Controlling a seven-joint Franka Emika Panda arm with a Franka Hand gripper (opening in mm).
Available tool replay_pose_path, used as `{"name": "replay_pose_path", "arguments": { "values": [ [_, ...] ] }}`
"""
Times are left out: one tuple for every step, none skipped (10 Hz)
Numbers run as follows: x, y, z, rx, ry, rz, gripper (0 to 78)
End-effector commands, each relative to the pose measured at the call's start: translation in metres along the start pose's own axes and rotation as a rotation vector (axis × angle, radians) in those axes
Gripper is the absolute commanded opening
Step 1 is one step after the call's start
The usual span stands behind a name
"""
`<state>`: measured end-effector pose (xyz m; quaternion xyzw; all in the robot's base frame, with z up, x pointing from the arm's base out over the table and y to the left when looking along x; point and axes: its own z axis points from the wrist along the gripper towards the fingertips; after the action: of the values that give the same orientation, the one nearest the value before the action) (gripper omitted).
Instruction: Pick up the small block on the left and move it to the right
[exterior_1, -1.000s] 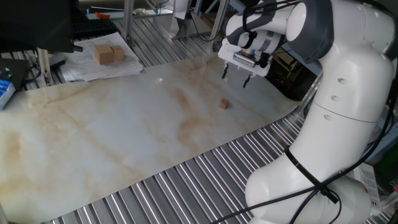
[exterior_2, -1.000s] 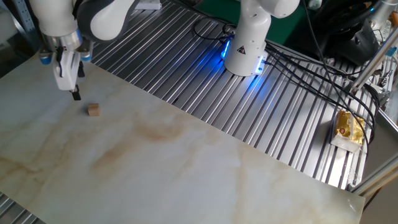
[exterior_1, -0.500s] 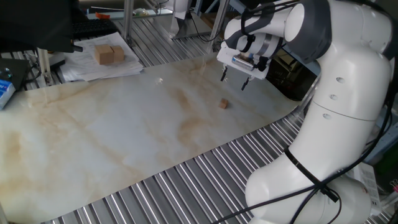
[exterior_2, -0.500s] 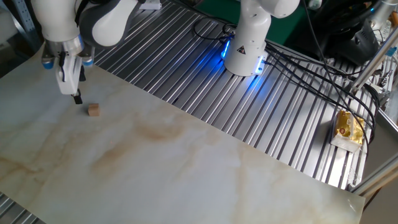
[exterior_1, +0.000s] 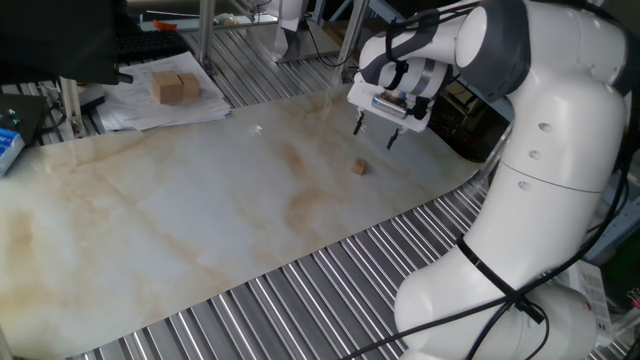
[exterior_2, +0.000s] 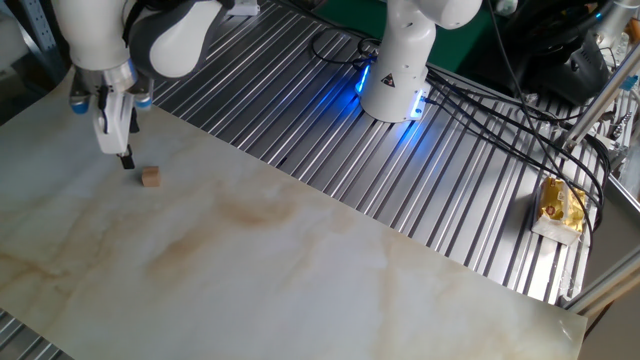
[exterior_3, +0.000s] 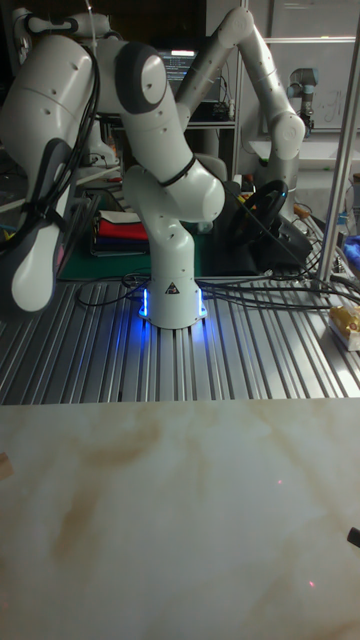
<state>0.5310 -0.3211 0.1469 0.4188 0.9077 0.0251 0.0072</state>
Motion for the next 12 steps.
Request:
{"name": "replay_pose_path", "arguments": {
  "values": [
    [-0.001,-0.001,0.01,-0.009,-0.012,-0.003,77.4],
    [-0.001,-0.001,0.013,-0.011,-0.014,-0.006,77.4],
    [-0.001,-0.001,0.014,-0.011,-0.014,-0.006,77.4],
    [0.0,-0.002,0.015,-0.012,-0.013,-0.014,77.4],
    [0.002,-0.004,0.016,-0.012,-0.013,-0.028,77.4],
    [0.005,-0.008,0.016,-0.012,-0.013,-0.041,77.4],
    [0.008,-0.009,0.016,-0.012,-0.013,-0.043,77.4],
    [0.011,-0.009,0.016,-0.012,-0.015,-0.04,77.4],
    [0.012,-0.009,0.016,-0.012,-0.015,-0.039,77.4],
    [0.015,-0.009,0.016,-0.011,-0.015,-0.039,77.4],
    [0.016,-0.009,0.016,-0.011,-0.015,-0.042,77.4],
    [0.017,-0.01,0.017,-0.011,-0.015,-0.044,77.4]
  ]
}}
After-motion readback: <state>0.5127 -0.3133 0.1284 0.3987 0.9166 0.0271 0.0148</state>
